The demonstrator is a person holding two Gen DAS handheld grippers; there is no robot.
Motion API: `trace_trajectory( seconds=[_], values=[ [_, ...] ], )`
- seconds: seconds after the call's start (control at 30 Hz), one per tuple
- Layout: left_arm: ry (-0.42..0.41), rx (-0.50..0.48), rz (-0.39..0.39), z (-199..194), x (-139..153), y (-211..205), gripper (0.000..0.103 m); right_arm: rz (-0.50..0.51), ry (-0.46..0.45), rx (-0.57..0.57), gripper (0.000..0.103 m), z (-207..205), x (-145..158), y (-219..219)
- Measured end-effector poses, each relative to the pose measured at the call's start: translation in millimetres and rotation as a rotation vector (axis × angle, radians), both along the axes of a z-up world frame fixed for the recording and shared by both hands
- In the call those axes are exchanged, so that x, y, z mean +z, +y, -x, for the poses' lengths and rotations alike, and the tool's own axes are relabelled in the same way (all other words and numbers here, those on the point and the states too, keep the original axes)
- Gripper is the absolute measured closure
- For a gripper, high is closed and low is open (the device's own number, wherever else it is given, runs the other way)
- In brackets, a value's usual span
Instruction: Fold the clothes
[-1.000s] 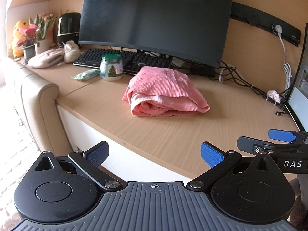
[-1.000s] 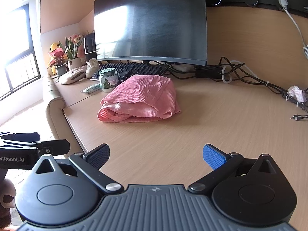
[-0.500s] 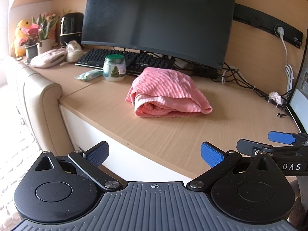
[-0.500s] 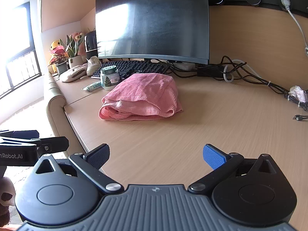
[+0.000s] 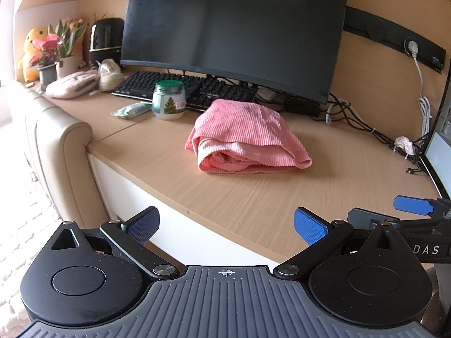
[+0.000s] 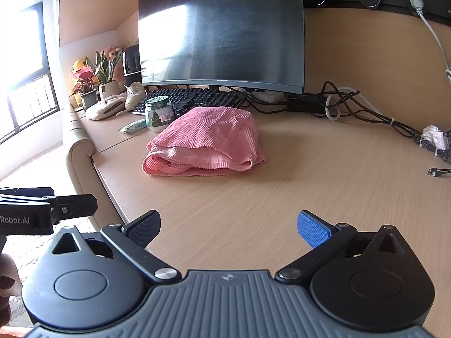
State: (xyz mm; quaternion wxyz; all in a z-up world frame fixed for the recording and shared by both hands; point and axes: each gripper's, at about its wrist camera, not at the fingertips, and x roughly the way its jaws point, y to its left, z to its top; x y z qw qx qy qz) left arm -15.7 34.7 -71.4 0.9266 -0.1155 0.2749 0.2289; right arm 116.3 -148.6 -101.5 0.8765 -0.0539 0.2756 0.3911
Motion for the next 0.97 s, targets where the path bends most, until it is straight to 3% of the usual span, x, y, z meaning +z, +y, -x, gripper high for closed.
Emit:
trace_trajectory(
  seconds=[0.17, 0.97],
  values=[
    [0.024, 0.011, -0.041, -2.9, 2.0, -4.4, 0.0, 0.003, 0.001, -0.007, 0.0, -0.5, -0.9, -0.9],
    [0.027, 0.009, -0.039, -2.8, -3.5, 2.2, 0.0, -0.004, -0.014, -0.018, 0.0, -5.2, 7.9, 7.4]
  ],
)
